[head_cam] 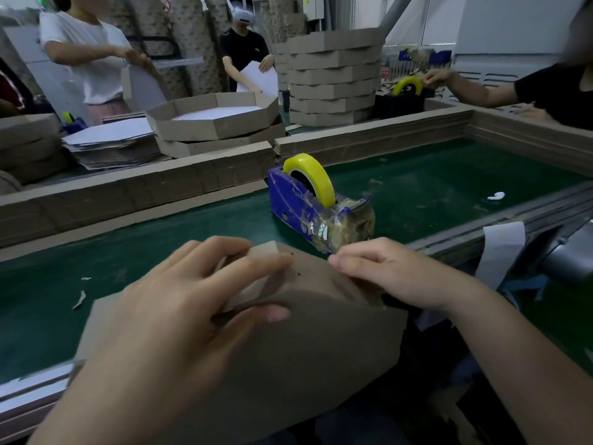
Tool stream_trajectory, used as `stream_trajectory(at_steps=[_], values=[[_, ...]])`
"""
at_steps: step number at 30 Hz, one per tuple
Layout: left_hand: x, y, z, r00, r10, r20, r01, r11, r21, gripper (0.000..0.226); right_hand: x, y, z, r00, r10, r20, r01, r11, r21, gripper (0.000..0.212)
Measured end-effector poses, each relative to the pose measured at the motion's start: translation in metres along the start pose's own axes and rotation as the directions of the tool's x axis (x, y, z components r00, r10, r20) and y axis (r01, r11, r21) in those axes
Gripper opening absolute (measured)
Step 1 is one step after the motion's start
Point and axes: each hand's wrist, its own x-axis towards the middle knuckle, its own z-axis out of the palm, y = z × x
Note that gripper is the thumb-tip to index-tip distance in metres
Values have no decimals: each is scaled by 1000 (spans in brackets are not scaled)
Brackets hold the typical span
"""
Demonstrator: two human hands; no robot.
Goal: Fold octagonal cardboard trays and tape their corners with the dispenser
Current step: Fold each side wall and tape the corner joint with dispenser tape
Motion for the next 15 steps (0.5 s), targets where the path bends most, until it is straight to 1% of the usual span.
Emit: stream_trajectory(at_steps=[3,4,6,8,11,15], values=[[-11,-7,-2,997,-66,-43,62,994,-95,41,-5,-2,-12,994,-87,-67,89,996,29,19],[-14,-8,0,996,-76,-52,69,990,-121,42,-7,-3,-15,990,-106,-93,112,992,57,17],[-19,-11,7,994,-94,-60,82,981,-177,43,-9,-6,-19,982,-128,-136,142,985,99,24],[-25,-14,16,992,-115,-57,99,967,-233,44,-9,-8,-18,974,-153,-168,171,980,100,28],[-33,-22,23,988,-141,-57,117,944,-308,43,-7,-7,-10,971,-149,-188,160,986,45,32],[-39,-31,20,989,-136,-57,108,932,-347,42,-5,-1,8,972,-147,-186,149,989,-8,37]])
